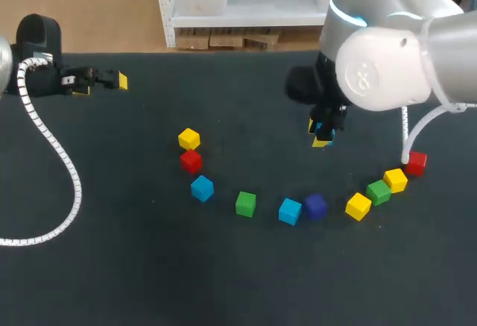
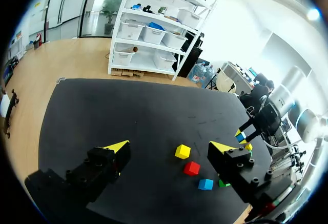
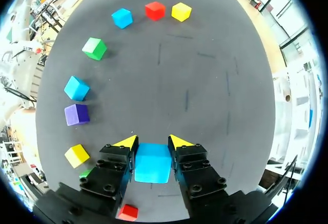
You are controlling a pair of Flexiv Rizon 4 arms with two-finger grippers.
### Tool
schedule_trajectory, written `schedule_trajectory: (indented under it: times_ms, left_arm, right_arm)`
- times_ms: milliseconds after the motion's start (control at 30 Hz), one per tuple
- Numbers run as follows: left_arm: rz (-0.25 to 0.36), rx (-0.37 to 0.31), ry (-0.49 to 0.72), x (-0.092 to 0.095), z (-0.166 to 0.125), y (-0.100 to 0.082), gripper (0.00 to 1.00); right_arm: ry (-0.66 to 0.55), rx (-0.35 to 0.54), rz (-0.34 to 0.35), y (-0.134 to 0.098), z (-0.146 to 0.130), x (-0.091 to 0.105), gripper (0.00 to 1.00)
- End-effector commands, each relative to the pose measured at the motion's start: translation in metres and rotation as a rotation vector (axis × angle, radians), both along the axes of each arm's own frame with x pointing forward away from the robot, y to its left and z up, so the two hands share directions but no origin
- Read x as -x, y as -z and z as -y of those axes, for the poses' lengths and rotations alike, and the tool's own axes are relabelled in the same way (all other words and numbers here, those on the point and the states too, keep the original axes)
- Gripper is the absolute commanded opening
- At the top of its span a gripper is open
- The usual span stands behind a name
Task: Place the blue cubes, place green cubes on the blue cubes, place the yellow cubes on the green cubes, then place the red cubes on the yellow cubes, and place purple cube on the red cubes.
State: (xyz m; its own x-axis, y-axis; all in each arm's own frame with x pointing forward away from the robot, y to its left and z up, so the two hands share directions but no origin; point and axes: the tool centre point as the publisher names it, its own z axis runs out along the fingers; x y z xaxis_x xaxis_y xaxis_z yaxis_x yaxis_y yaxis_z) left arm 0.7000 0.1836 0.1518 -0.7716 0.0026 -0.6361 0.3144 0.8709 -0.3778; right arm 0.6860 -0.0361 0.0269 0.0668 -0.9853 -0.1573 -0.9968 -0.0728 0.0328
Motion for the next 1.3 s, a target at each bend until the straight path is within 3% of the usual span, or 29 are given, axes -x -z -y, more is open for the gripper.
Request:
schedule_trajectory:
  times_ms: [33,100,133,200,633,900,933,967,1133,1300]
  left_arm:
    - [0.006,0.007,0.004,0.001,-0.002,0.001,1.00]
    - [0.006,0.007,0.004,0.001,-0.002,0.001,1.00]
    - [0.006,0.007,0.004,0.001,-0.002,0.001,1.00]
    - [0.006,0.007,0.004,0.001,-0.002,0.001,1.00]
    - [0.006,0.007,0.004,0.001,-0.002,0.001,1.00]
    - [0.006,0.007,0.004,0.001,-0.002,0.001,1.00]
    - [0.006,0.007,0.004,0.001,-0.002,0.001,1.00]
    - [0.006,0.007,0.004,0.001,-0.002,0.001,1.00]
    - [0.006,0.007,0.004,0.001,-0.002,0.001,1.00]
    - [0.006,0.007,0.004,0.001,-0.002,0.001,1.00]
  right_arm:
    - [-0.004,0.008,0.001,0.004,-0.004,-0.002,0.11]
    - [0.001,0.016,0.008,0.006,-0.005,-0.003,0.22]
    - [0.004,0.022,0.012,0.007,-0.005,-0.003,0.36]
    - [0.009,0.026,0.017,0.008,-0.005,-0.003,1.00]
    - [0.072,-0.005,-0.001,0.003,0.005,-0.005,1.00]
    - [0.105,-0.061,-0.070,-0.007,0.003,0.007,1.00]
    - [0.092,-0.060,-0.068,-0.008,0.003,0.010,0.80]
    - [0.082,-0.057,-0.060,-0.007,0.002,0.012,0.76]
    - [0.032,-0.054,-0.042,-0.004,-0.002,0.023,0.93]
    - [-0.009,-0.047,-0.025,-0.001,-0.008,0.031,0.99]
